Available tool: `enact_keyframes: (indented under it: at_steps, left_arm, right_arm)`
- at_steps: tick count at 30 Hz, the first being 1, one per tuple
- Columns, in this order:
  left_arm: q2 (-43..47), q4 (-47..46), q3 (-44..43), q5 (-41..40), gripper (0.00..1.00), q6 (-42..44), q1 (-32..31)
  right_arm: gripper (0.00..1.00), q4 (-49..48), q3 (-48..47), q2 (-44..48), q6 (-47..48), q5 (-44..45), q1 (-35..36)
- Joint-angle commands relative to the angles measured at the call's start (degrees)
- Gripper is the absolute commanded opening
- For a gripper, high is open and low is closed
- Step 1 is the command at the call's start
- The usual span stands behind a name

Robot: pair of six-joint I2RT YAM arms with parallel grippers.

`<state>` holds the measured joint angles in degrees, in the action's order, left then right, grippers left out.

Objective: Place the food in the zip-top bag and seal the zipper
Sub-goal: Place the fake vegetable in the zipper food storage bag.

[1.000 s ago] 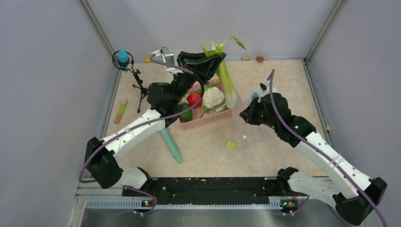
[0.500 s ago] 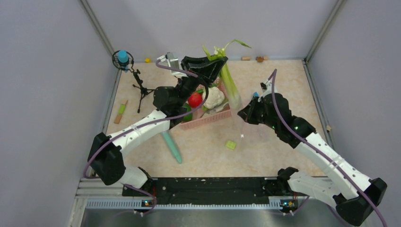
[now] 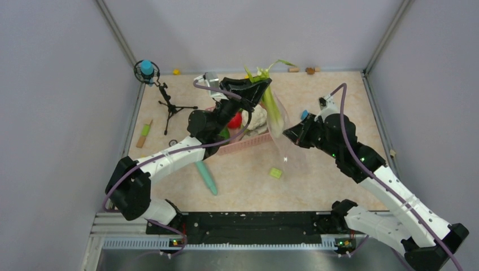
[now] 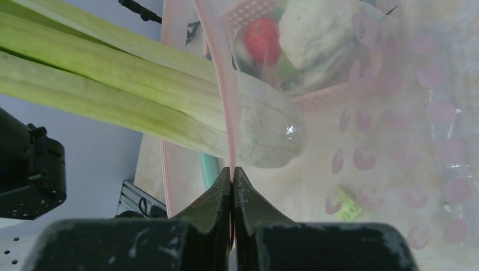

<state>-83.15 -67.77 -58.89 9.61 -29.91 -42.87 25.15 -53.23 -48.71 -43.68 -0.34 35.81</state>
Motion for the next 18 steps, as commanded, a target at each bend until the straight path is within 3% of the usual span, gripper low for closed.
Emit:
enact_keyframes:
  at_steps: [1, 18]
  left_arm:
    - [1.3, -7.7, 2.3, 0.9, 0.00, -1.2, -0.8]
    - [-1.2, 0.0, 2.7, 7.9, 0.00, 1.9, -1.2]
  right_arm:
    - [0.00, -4.2, -1.7, 0.2, -1.9, 0.1, -0.5]
    - [0.00, -9.7, -11.3, -5.7, -2.1, 5.1, -0.4]
